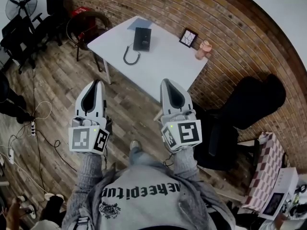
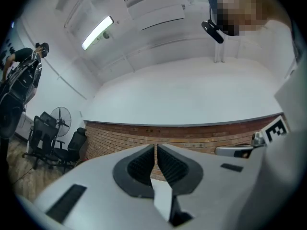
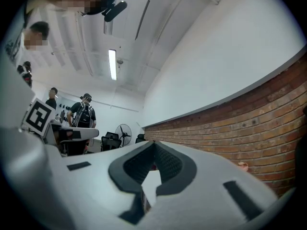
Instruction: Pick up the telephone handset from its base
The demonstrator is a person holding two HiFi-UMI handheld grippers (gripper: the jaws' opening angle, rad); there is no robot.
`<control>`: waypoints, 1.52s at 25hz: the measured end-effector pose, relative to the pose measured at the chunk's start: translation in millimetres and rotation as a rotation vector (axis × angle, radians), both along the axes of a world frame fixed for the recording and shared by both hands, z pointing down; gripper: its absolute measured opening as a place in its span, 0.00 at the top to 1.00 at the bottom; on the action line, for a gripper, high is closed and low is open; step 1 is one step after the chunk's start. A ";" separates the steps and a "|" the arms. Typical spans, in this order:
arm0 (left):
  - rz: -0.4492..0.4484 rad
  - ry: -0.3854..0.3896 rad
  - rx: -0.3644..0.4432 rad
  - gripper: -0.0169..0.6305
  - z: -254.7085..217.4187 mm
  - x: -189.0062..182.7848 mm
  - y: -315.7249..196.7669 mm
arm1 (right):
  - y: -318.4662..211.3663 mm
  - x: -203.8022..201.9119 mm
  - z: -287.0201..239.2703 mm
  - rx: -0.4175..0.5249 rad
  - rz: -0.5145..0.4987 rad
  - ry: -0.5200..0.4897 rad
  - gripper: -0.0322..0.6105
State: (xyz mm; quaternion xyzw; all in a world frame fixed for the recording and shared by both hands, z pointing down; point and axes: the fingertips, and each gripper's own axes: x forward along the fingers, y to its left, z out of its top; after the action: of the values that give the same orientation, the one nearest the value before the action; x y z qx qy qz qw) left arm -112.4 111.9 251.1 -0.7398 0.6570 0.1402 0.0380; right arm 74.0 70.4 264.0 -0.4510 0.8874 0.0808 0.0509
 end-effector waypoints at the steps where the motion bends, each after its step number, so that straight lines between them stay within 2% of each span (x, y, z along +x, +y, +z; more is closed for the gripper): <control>1: -0.004 -0.001 -0.001 0.94 -0.3 -0.5 -8.9 | -9.9 -0.4 -0.6 -0.001 -0.003 -0.002 0.94; 11: -0.019 0.000 0.034 0.94 -14.5 3.5 -97.1 | -97.9 -3.4 -5.5 0.014 -0.040 -0.008 0.94; 24: -0.043 -0.025 0.010 0.94 -6.0 10.2 -148.6 | -157.0 2.8 6.1 -0.019 -0.065 -0.047 0.94; 38: 0.053 -0.046 -0.001 0.94 -2.8 6.1 -238.4 | -231.9 -3.4 7.8 -0.025 0.019 -0.053 0.94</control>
State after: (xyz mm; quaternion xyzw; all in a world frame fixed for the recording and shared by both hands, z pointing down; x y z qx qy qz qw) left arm -106.3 -126.5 248.3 -0.7598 0.6364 0.1239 0.0492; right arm 70.6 -161.5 271.8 -0.4620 0.8824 0.0580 0.0681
